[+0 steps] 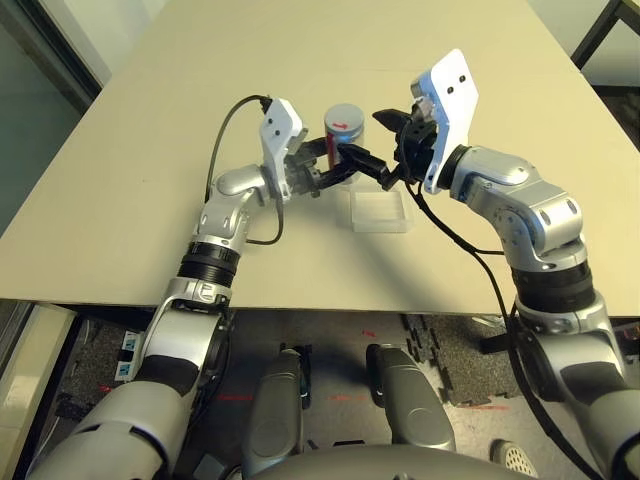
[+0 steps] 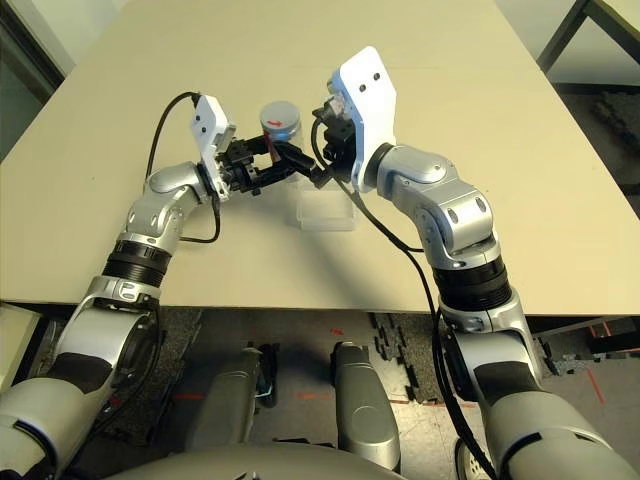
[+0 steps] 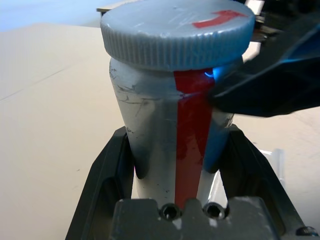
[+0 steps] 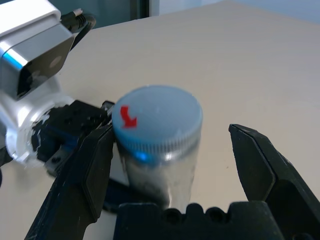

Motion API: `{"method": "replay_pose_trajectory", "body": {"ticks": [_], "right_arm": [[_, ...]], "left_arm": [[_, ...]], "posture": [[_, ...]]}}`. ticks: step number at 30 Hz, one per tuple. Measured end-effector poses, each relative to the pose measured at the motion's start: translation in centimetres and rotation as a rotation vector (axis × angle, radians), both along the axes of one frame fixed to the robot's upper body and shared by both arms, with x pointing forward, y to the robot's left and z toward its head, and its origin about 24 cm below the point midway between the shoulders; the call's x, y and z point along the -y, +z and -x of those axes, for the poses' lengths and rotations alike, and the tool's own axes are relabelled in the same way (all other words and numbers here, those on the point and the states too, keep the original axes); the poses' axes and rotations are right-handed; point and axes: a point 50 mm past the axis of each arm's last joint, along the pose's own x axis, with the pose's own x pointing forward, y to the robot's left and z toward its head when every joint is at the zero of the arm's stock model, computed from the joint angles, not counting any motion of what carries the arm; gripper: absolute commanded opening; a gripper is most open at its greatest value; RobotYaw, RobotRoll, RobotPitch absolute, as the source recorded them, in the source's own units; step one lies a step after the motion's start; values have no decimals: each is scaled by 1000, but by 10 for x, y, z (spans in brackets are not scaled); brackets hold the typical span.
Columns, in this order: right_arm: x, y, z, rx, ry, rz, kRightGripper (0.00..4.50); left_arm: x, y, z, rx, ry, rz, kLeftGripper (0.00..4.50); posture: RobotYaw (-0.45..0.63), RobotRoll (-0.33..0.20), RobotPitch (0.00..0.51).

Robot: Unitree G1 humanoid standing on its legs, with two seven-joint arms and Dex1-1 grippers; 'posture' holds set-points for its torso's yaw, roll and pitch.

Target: Pour the medicine from the bottle into the box.

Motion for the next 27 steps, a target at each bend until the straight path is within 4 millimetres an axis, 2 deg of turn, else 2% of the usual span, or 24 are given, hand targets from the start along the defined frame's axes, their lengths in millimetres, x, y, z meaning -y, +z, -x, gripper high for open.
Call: {"method": "replay_pose_trajectory", "body": {"ticks": [6,9,12,13,21,27], "right_arm": [[-3,4,0,14,5,-5,4434],[-4,4,0,14,9,-10,3850],[-5,4,0,13,14,-10,2698],[-5,4,0,13,15,-10,2571],[-5,4,1,13,25,-11,2571],[-1,10,-1,19,131,-26,2571]], "left_arm": [[4,-1,1,-3,-16,-8,2589],[3,-2,0,-7,-13,-14,2589],[2,-4,-1,-17,-8,-18,2589],[2,-4,-2,-15,-9,-18,2589],[1,-4,-2,-8,-11,-17,2589],[-4,2,1,-4,-54,-4,2588]], "posture": [[-185,0,158],[-188,0,158],[-187,0,157],[-187,0,157],[-182,0,160],[-175,0,165]]}}
